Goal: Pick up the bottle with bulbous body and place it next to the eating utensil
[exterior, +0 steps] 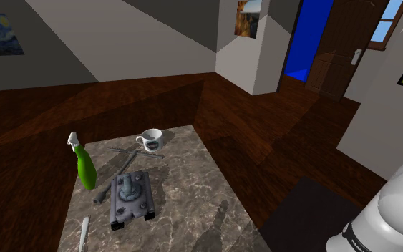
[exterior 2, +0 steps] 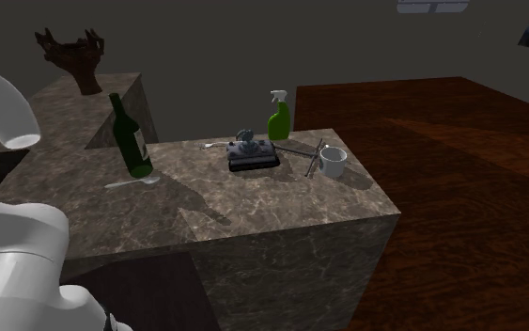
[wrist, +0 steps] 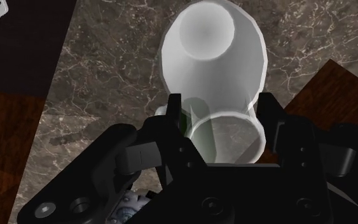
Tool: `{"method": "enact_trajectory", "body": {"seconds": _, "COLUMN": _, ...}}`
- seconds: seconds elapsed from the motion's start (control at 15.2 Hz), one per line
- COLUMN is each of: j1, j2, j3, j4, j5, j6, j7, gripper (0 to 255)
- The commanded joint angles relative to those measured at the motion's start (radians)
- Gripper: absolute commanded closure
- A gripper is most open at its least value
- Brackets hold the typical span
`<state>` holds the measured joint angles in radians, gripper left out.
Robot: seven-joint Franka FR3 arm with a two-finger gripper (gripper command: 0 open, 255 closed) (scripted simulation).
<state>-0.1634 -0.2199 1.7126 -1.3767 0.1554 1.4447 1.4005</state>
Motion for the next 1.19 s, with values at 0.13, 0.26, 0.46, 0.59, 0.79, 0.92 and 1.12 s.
{"method": "enact_trajectory", "body": {"seconds": 0.13, "j1": 0.1, "j2": 0.047, "j3": -0.05, "j4": -0.089, "j5": -0.048, "j6": 0.07, "j7": 0.032, "gripper": 255}}
{"method": "enact_trajectory", "body": {"seconds": 0.26, "j1": 0.155, "j2": 0.071, "j3": -0.081, "j4": -0.131, "j5": -0.073, "j6": 0.102, "j7": 0.049, "gripper": 255}}
{"method": "enact_trajectory", "body": {"seconds": 0.46, "j1": 0.248, "j2": 0.105, "j3": -0.145, "j4": -0.188, "j5": -0.107, "j6": 0.148, "j7": 0.074, "gripper": 255}}
{"method": "enact_trajectory", "body": {"seconds": 0.59, "j1": 0.318, "j2": 0.116, "j3": -0.204, "j4": -0.224, "j5": -0.119, "j6": 0.178, "j7": 0.084, "gripper": 255}}
{"method": "enact_trajectory", "body": {"seconds": 0.79, "j1": 0.376, "j2": 0.094, "j3": -0.272, "j4": -0.275, "j5": -0.098, "j6": 0.219, "j7": 0.07, "gripper": 255}}
{"method": "enact_trajectory", "body": {"seconds": 0.92, "j1": 0.396, "j2": 0.08, "j3": -0.297, "j4": -0.308, "j5": -0.084, "j6": 0.246, "j7": 0.061, "gripper": 255}}
{"method": "enact_trajectory", "body": {"seconds": 1.12, "j1": 0.413, "j2": 0.066, "j3": -0.318, "j4": -0.354, "j5": -0.069, "j6": 0.287, "j7": 0.052, "gripper": 255}}
